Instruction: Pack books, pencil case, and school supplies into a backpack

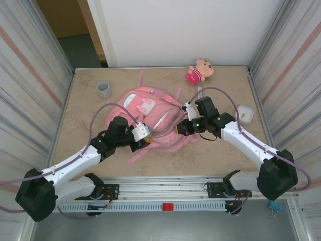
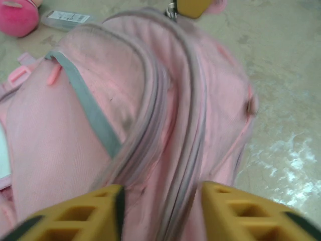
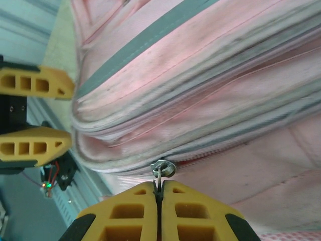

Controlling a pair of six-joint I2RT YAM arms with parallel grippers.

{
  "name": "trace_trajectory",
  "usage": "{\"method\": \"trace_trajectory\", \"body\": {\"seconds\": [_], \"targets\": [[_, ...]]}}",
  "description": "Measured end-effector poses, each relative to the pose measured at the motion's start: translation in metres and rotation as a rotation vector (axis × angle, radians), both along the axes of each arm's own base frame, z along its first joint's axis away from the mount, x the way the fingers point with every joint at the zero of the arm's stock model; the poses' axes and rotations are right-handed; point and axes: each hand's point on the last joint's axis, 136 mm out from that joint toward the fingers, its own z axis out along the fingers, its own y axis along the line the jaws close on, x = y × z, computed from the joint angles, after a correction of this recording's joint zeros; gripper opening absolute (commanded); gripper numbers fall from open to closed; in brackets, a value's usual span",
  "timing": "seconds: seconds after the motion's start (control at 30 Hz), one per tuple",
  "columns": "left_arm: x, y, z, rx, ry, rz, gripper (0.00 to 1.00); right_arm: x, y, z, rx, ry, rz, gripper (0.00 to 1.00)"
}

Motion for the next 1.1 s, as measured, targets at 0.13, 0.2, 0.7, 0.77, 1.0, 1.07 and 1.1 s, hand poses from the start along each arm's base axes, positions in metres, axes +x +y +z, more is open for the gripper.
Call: {"method": "trace_trajectory", "body": {"seconds": [0.13, 0.2, 0.7, 0.77, 1.0, 1.07, 1.1], "targets": [[-0.007, -0.026, 0.029, -0.025, -0.032, -0.065, 0.64, -0.016, 0.015, 0.002, 0.015, 0.022, 0.048, 0.00], [-0.004, -0.038, 0.043, -0.038, -0.050, -0.084, 0.64, -0.023, 0.021, 0.004, 0.029, 0.034, 0.066, 0.00], [0.003, -0.055, 0.010, 0.076, -0.038, -0.105, 0.10, -0.027, 0.023, 0.005, 0.033, 0.040, 0.041, 0.00], [-0.001, -0.052, 0.010, 0.070, -0.043, -0.106, 0.10, -0.026, 0.023, 0.004, 0.035, 0.037, 0.041, 0.00], [-0.012, -0.038, 0.011, 0.033, -0.051, -0.110, 0.10, -0.030, 0.032, 0.002, 0.069, 0.024, 0.075, 0.08], [-0.012, -0.036, 0.012, 0.026, -0.050, -0.106, 0.10, -0.031, 0.036, 0.002, 0.081, 0.020, 0.081, 0.15], [-0.012, -0.036, 0.012, 0.024, -0.049, -0.106, 0.09, -0.031, 0.037, 0.002, 0.087, 0.018, 0.081, 0.17]]}}
